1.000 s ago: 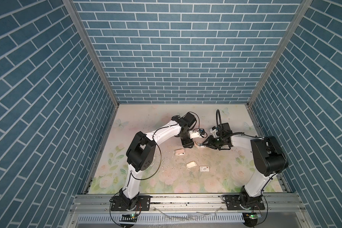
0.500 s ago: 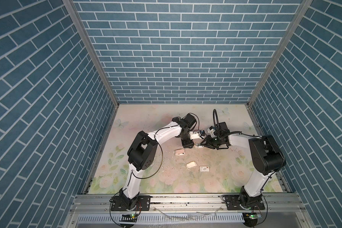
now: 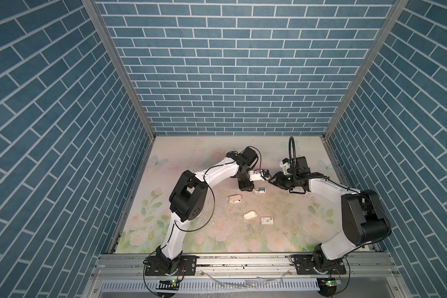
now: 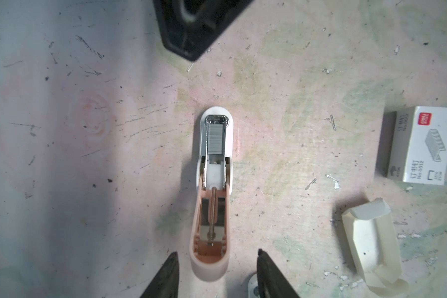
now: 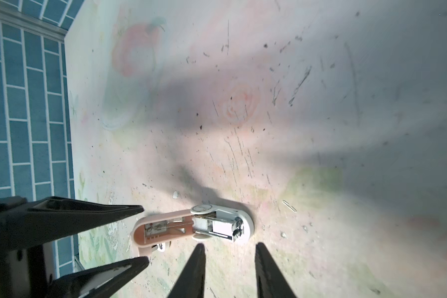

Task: Load the staples into the stapler
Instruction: 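Bring the left gripper over the stapler's pink top while the right gripper holds it, then grip the pink top with the left gripper and press it shut onto the base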

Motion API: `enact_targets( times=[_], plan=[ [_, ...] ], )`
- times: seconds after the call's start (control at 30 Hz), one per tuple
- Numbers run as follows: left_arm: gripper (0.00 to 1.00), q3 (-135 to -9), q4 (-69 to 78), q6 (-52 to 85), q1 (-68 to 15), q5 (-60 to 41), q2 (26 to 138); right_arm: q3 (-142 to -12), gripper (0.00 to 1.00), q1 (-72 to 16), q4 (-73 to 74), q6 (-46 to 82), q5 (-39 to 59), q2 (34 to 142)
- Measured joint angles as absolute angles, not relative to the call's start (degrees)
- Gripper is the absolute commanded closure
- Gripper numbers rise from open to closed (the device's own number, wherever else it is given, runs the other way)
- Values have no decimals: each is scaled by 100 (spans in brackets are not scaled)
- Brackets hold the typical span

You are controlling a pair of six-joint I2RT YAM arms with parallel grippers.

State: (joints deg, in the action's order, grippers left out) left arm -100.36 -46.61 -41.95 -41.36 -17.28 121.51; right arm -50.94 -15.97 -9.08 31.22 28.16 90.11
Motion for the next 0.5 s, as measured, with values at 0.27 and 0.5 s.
enact_targets(
  times=[0.27,0.5],
  plan=[
    [56,-10160,-4777,-4233,-4136,-1813,12195,-4709,68,-1525,-1039,3131,2700,8879],
    [56,-10226,-4866,-4294,-4136,-1806,12317,-4587,73,-1525,-1127,3166,2724,8820]
  ],
)
